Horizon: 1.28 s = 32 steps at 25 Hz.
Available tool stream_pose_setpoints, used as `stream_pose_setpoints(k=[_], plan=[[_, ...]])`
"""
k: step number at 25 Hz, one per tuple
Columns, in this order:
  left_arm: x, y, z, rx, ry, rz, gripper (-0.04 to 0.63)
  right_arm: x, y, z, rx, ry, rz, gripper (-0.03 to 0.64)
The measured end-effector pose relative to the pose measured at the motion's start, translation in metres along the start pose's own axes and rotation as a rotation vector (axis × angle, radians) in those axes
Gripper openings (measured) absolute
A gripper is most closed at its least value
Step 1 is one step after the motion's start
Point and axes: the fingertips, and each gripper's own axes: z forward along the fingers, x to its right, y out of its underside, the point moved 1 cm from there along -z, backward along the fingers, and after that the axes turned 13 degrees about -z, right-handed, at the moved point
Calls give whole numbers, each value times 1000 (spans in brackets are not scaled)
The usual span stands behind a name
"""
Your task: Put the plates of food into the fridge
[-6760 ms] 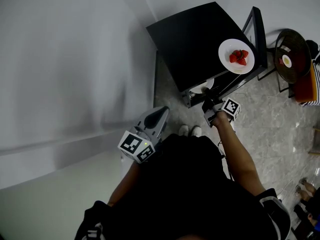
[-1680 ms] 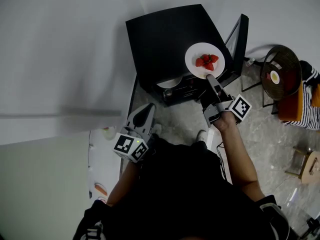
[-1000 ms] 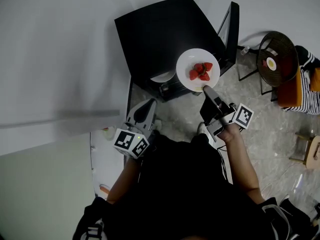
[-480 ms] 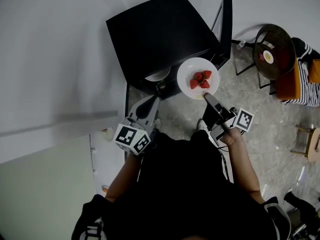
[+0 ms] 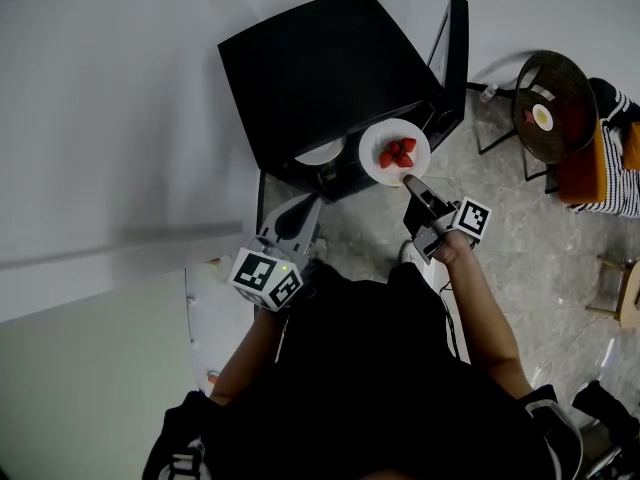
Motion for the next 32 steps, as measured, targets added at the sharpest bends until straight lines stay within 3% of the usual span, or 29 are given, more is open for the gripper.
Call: stream_pose_setpoints(k=[12,32], plan=[[-8,-4,-6,8,-34,-9,25,61,-11,51,18,137,9,41],[-15,-6,-20,42,-96,-27,25,81,-28,105,120,222,49,34]])
